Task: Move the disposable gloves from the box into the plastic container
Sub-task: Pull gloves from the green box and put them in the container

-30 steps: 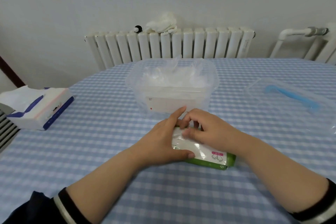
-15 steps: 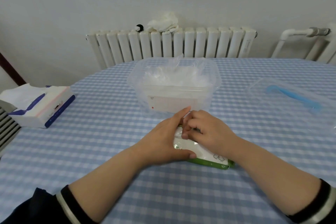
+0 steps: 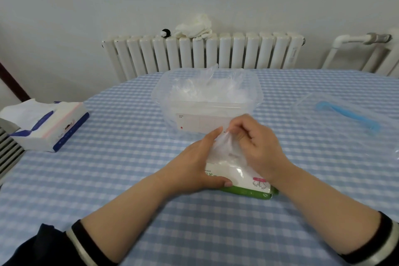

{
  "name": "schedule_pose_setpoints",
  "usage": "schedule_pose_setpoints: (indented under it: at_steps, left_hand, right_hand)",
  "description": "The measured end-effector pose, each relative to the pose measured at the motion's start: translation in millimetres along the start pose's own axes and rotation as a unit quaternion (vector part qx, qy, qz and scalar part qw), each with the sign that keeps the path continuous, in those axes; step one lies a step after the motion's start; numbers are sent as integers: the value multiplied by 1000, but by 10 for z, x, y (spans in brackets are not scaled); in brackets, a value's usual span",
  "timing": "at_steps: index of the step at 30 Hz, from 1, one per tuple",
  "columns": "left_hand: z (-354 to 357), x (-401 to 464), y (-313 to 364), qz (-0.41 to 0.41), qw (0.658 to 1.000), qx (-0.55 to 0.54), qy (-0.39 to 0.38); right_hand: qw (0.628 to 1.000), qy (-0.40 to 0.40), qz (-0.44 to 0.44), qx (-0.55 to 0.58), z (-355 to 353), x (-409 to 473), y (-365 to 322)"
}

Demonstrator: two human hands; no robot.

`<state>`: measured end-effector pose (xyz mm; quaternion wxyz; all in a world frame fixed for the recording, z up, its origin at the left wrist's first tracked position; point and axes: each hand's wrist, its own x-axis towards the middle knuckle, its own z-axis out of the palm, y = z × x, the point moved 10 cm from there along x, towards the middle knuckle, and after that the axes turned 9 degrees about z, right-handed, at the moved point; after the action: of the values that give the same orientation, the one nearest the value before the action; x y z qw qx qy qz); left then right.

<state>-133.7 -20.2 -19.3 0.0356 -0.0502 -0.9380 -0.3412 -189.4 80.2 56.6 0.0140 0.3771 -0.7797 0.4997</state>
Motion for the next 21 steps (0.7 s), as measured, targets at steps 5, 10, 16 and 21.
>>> schedule_pose_setpoints:
  at_steps: [5,10,16,21]
  left_hand:
    - [-44,-7,106,4,999,31,-9]
    - [-55,-11,211,28,1000,-15,-3]
    - [-406,135,474,-14,881,-417,223]
    - [-602,174,656,-7,864,-425,269]
  right_hand:
    - [923,199,100,314,-774,64,-32]
    - [823,199,205,491,-714,39,168]
    - [799,220,186,527,-573,-19,223]
    - [772,240,194,556,-554,-107,254]
